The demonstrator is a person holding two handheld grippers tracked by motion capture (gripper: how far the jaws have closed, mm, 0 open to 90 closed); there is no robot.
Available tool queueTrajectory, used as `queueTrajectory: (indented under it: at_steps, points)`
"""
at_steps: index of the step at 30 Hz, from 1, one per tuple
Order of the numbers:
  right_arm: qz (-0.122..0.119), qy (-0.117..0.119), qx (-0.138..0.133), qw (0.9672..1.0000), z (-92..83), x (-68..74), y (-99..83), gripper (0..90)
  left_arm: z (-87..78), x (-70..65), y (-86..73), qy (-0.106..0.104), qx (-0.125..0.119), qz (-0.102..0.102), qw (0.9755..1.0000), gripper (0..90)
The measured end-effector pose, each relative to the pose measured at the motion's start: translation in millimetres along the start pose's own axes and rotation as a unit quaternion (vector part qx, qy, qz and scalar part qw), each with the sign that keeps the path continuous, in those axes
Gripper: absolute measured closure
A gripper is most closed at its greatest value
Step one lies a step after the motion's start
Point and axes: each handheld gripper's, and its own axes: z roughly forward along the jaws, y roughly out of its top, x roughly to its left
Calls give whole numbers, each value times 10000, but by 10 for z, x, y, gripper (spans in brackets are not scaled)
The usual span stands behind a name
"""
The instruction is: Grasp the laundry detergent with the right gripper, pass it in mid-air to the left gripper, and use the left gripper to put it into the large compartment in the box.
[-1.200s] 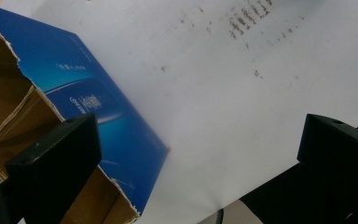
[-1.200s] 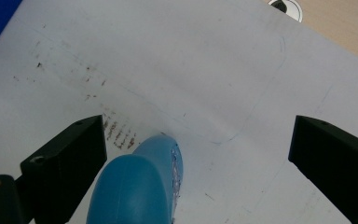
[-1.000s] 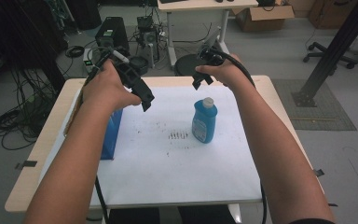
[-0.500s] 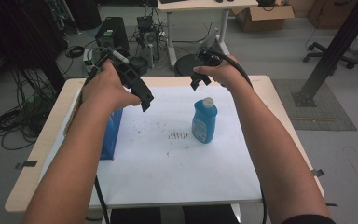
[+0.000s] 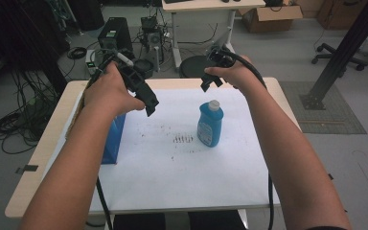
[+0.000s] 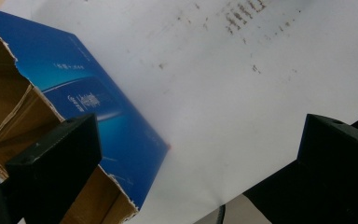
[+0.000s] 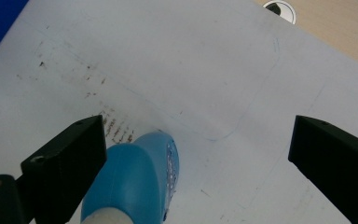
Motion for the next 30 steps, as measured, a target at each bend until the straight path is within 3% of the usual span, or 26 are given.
queueTrajectory:
  at_steps: [16,27,30]
  points:
    - [-165,0,-193,9997,-340,42,-354,44,-117,-173,-84,63,30,486,9988,2]
    - [-92,20,-204,9997,-421,-39,-683,44,-52,-312,-133,97,180,994,9948,2]
    - [-101,58,-203,9997,-429,-48,-767,45,-35,-350,-151,121,194,1191,9926,2]
